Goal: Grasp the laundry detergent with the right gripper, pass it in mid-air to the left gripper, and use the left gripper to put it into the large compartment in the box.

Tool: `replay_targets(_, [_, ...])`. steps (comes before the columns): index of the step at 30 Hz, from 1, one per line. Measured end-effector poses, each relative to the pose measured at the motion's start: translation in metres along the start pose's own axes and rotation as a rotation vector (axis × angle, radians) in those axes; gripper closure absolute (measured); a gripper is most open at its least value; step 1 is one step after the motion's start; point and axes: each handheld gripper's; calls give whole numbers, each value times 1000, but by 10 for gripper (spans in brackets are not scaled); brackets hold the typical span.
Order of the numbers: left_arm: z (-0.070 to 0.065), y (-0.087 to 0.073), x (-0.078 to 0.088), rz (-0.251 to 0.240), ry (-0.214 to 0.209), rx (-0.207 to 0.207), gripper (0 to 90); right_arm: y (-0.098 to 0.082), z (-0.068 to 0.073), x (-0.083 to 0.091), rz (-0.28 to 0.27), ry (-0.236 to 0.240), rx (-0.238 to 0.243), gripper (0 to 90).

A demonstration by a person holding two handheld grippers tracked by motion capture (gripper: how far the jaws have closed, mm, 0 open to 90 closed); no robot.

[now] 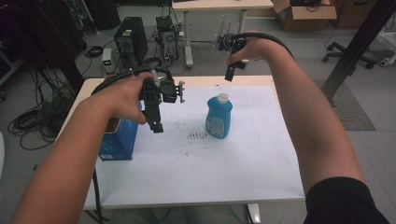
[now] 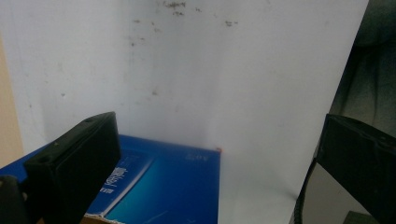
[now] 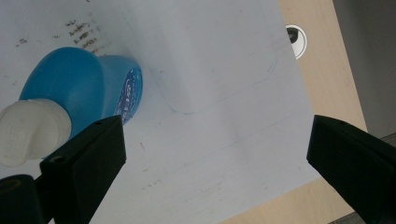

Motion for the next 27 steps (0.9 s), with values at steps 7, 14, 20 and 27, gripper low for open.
replay_targets(7, [-2,0,-1,5,-6,-10,2,-2,0,0,-14,-5,-4,50])
replay_targets(14, [-5,0,-2,2,-8,-22,2,-13,-1,3,-30,-8,-24,51])
replay_targets(20, [-7,1,-3,5,-12,-32,2,-29,-1,4,-52,-6,-48,52])
replay_targets(27, [-13,3,-3,13,-9,-51,2,-44,3,4,-55,-10,-60,54])
Point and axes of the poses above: each handheld gripper's, and its own axes: x roughly backward along the jaws, y roughly out of its top, z roughly to its left, and after that the axes turned 1 degree about -y, right-handed
